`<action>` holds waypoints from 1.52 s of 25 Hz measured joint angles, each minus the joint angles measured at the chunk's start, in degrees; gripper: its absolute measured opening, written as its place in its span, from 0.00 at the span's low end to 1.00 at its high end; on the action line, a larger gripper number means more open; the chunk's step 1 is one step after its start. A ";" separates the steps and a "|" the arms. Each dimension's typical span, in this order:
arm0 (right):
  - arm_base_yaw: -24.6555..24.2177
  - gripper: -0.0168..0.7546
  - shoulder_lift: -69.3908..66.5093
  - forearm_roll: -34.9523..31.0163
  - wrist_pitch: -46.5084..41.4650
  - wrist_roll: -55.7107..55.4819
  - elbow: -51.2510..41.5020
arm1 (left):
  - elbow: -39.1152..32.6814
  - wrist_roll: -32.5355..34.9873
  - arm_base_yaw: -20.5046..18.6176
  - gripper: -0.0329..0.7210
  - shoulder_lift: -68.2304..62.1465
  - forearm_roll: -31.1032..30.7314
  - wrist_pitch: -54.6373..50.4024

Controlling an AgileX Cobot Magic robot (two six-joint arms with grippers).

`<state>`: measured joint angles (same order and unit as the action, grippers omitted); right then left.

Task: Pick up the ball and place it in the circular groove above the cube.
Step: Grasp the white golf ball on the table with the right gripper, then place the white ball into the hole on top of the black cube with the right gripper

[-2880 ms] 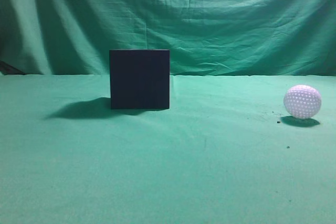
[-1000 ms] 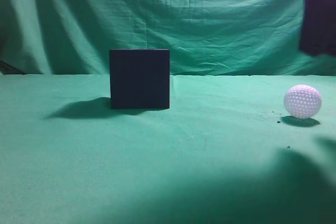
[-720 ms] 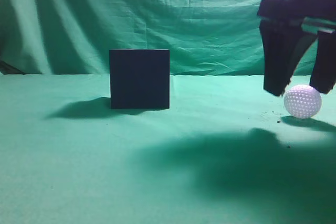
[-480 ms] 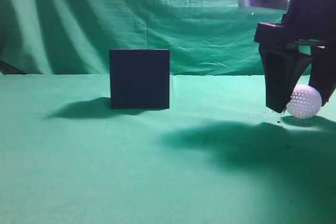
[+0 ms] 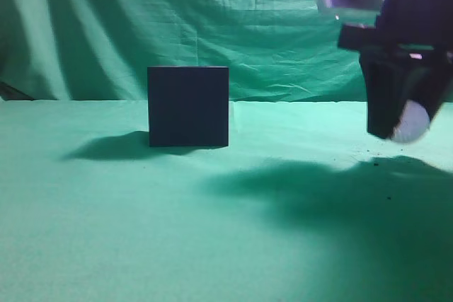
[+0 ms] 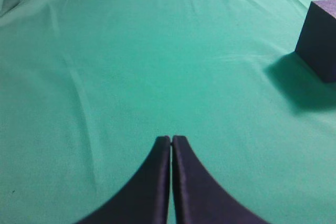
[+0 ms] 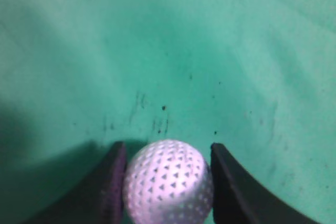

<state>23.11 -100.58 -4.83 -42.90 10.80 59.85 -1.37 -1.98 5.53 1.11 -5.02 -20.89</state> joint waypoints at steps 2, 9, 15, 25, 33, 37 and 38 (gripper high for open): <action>0.00 0.42 0.11 -1.08 -3.16 0.00 4.32 | 0.00 0.00 0.00 0.04 0.00 0.00 0.00; 7.59 0.42 1.68 -4.28 -5.20 1.23 20.37 | 0.00 0.00 0.00 0.04 0.00 0.00 0.00; 15.28 0.42 -1.67 -7.90 2.53 1.64 24.74 | 0.00 0.00 0.00 0.04 0.00 0.00 0.00; 15.61 0.42 -11.87 -9.95 5.30 4.77 28.56 | 0.00 0.00 0.00 0.04 0.00 0.00 0.00; 15.61 0.57 -13.17 -9.24 6.63 4.91 28.66 | 0.00 0.00 0.00 0.04 0.00 0.00 0.00; 15.84 0.76 -13.40 -8.72 4.88 5.01 31.44 | 0.00 0.00 0.00 0.04 0.00 0.00 0.00; 15.84 0.74 -13.40 -8.33 3.33 5.01 32.81 | 0.00 0.00 0.00 0.04 0.00 0.00 0.00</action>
<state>38.95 -113.98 -13.16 -39.57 15.81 92.66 -1.37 -1.98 5.53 1.11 -5.02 -20.89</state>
